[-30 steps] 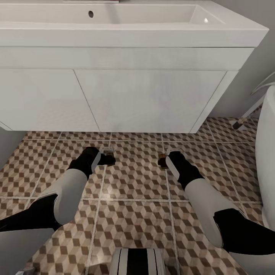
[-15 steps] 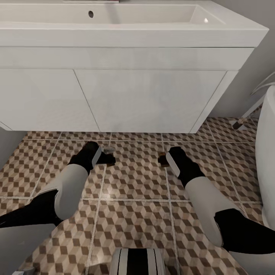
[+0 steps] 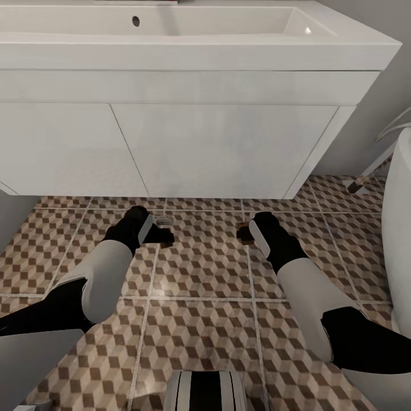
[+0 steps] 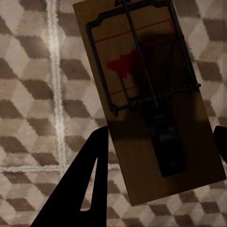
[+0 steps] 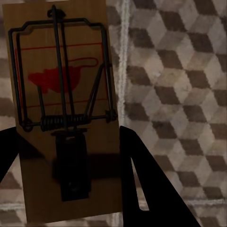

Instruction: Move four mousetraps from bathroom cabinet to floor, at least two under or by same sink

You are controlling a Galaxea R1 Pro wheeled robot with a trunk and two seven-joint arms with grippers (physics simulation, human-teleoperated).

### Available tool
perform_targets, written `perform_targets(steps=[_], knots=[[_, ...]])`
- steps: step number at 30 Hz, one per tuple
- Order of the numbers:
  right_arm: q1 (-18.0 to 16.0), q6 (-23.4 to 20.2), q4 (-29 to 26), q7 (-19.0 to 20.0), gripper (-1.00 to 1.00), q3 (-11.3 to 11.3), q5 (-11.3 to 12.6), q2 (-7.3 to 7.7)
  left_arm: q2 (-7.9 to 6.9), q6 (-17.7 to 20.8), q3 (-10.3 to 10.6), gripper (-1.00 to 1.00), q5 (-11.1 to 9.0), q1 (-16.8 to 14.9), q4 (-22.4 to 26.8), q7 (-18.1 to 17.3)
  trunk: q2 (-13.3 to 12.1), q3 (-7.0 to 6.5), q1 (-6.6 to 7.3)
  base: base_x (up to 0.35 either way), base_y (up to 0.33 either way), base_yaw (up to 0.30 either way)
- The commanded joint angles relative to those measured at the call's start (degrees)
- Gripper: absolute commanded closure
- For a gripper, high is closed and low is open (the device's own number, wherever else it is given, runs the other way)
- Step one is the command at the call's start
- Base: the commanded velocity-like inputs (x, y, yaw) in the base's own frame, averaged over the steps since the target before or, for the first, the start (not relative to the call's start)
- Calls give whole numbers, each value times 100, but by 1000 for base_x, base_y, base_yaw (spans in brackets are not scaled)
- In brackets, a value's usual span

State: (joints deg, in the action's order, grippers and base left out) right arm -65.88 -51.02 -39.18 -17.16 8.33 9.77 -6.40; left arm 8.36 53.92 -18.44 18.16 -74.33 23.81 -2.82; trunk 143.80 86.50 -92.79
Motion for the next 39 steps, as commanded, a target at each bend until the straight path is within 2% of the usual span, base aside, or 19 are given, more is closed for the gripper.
perform_targets(steps=[1, 17, 39], knots=[[-3, -17, -3, -66, 100, 23, 81, 5, 12, 21, -42, 100, 61, -3, 1, -44, 2, 4, 1, 0, 0, 0], [-4, -40, -37, -51, 100, 43, 86, 7, 24, 34, -28, 100, 74, 18, -160, -52, 2, 16, 1, 0, 0, 0], [-4, -32, -39, -51, 100, 62, 77, 7, 16, 31, -23, 100, 83, 23, -268, -43, 31, 706, -56, 0, 0, 0]])
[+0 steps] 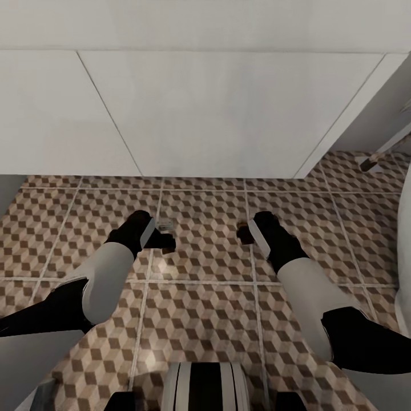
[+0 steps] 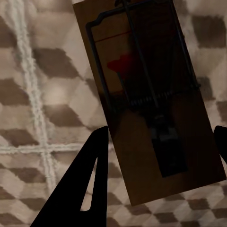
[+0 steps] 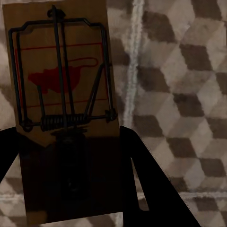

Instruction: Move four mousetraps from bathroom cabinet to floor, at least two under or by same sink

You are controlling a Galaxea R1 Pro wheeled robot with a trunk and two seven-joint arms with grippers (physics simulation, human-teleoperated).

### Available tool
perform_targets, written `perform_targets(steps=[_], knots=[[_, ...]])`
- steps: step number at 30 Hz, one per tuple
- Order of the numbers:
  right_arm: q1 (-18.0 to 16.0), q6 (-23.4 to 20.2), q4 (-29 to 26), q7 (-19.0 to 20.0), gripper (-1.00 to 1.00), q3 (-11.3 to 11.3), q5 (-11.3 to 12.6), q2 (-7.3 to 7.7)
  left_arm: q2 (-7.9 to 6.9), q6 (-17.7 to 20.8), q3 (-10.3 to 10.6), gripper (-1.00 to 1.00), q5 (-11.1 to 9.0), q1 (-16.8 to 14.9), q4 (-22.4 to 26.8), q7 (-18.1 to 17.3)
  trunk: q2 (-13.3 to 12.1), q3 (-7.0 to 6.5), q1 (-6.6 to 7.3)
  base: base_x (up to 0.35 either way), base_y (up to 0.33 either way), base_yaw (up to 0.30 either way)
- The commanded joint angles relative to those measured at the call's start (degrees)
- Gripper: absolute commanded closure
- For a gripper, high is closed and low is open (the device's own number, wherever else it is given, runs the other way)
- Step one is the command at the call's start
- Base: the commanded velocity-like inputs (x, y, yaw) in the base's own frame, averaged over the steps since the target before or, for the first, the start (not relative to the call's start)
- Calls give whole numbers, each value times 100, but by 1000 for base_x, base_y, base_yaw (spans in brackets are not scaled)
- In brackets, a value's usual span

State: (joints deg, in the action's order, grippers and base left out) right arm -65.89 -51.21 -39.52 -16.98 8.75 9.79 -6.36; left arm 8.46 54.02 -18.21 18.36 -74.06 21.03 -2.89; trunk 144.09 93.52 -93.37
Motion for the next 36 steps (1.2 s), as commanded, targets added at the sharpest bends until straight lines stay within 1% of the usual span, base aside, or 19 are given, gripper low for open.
perform_targets(steps=[1, 24, 29, 36], knots=[[-3, -13, -6, -69, 100, 20, 75, 3, 7, 21, -46, 100, 63, -3, 9, -36, 3, 36, -1, 0, 0, 0], [-3, -12, -3, -69, 100, 21, 75, 3, 7, 15, -47, 100, 63, -3, 12, -36, 34, 762, -60, 0, 0, -62], [-3, -12, -3, -69, 100, 21, 75, 2, 7, 14, -47, 100, 63, -3, 14, -36, 34, 798, -60, 0, 0, -74], [-1, -12, -3, -69, 100, 21, 75, 2, 7, 13, -48, 100, 63, -3, 11, -36, 34, 807, -60, 0, 0, -14]])
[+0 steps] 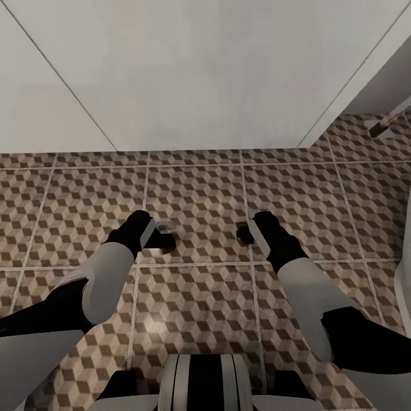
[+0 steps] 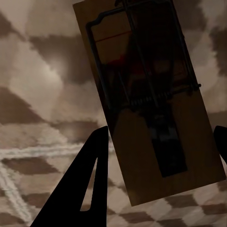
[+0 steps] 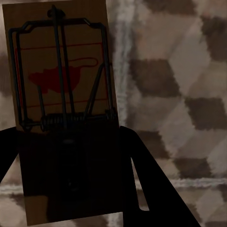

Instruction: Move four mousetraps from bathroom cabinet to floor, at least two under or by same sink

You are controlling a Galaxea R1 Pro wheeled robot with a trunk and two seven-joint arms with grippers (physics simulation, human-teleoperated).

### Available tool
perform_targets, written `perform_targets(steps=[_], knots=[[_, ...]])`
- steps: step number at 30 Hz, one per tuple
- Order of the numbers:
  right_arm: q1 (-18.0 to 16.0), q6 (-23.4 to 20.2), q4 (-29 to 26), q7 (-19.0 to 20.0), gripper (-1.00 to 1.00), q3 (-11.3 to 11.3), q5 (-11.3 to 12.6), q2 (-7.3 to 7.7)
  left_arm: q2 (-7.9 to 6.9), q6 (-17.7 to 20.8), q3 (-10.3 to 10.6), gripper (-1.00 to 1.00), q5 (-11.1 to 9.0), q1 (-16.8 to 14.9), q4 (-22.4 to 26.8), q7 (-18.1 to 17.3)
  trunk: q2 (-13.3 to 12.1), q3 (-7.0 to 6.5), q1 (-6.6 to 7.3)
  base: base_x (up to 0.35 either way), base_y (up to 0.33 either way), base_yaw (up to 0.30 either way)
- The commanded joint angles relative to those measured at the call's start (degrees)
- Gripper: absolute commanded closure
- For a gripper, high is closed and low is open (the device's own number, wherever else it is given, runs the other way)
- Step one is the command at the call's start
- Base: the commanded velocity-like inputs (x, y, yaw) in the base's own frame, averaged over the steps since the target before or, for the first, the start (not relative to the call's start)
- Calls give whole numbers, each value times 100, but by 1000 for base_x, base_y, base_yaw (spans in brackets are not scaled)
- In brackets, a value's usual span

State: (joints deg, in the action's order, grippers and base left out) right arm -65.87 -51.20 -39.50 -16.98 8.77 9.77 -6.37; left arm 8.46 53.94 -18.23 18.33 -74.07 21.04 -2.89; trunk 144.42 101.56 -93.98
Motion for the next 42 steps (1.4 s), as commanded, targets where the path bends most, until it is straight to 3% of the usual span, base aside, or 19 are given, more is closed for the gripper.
perform_targets(steps=[1, 17, 23, 30, 38, 42], knots=[[-3, -13, -5, -69, 100, 20, 78, 2, 6, 21, -45, 100, 66, -2, 8, -37, 1, 3, 1, 0, 0, -3], [-1, 61, -12, -43, 100, 28, 74, -5, 6, -1, -47, 100, 66, 21, 10, -29, 1, 4, 1, 0, 0, 0], [3, 450, 17, -35, 100, 73, 70, -5, 4, -43, -42, 100, 79, 35, 13, -9, 1, 4, 1, 0, 0, 0], [2, 892, 130, -27, 100, 348, 77, -5, -7, -641, -40, 100, 83, 49, 14, -9, 1, 4, 1, 0, 0, 0], [3, 1092, 168, -20, 100, 394, 78, -5, -18, -866, -40, 100, 85, 51, 14, -32, 1, 4, 1, 0, 0, 0], [3, 1114, 176, 59, 100, 397, 78, -5, -25, -1155, -40, 100, 84, 51, 10, -41, 1, 4, 1, 0, 0, 0]])
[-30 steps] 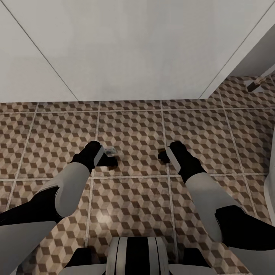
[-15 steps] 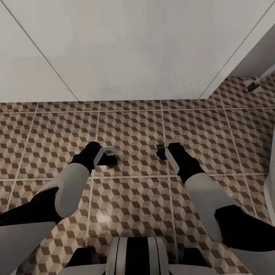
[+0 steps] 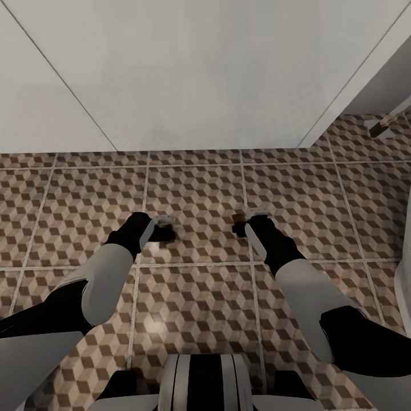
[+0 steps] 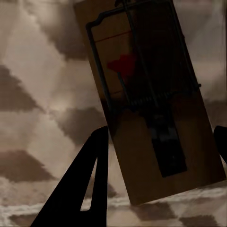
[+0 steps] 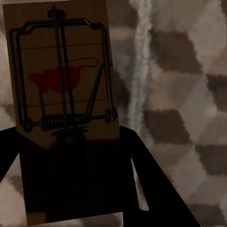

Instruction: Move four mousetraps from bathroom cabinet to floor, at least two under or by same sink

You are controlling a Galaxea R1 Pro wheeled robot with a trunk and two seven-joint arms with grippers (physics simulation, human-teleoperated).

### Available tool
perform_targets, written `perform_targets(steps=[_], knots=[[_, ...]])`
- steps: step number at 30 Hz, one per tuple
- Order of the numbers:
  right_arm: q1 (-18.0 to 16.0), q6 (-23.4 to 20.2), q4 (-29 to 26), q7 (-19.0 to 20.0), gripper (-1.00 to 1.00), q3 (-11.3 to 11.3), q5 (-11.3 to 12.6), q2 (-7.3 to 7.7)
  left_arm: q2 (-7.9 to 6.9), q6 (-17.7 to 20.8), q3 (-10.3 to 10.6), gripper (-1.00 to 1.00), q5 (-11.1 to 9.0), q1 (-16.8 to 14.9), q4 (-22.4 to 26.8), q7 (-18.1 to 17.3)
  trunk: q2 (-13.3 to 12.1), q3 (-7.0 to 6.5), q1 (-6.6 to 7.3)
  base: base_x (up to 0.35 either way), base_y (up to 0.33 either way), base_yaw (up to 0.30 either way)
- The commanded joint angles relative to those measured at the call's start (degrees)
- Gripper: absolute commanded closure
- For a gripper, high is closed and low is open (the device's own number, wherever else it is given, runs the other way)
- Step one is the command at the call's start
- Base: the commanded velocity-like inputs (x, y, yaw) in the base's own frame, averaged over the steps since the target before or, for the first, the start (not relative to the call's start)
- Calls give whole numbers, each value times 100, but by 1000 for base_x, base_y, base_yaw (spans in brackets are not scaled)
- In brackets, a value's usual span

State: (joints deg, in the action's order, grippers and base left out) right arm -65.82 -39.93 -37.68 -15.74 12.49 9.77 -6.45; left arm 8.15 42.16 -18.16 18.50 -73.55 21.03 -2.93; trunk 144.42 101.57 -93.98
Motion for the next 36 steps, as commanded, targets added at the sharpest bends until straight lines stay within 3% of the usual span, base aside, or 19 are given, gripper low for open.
perform_targets(steps=[1, 8, 24, 36], knots=[[-2, -11, -4, 15, 100, 25, 78, 4, 5, -37, -45, 100, 66, -2, 9, -38, 1, 3, 1, 0, 0, 0], [-1, 1, -2, 333, 100, 26, 70, 9, 3, -144, -39, 100, 73, -2, 7, -40, 1, 3, 1, 0, 0, 0], [-1, 148, 123, 377, 100, 64, 69, 5, 3, -179, -38, 100, 74, -2, 17, -41, 1, 3, 1, 0, 0, 0], [-1, 202, 219, 379, 100, 70, 69, 4, -5, -584, -38, 100, 74, 5, 7, -50, 1, 3, 1, 0, 0, 0]])
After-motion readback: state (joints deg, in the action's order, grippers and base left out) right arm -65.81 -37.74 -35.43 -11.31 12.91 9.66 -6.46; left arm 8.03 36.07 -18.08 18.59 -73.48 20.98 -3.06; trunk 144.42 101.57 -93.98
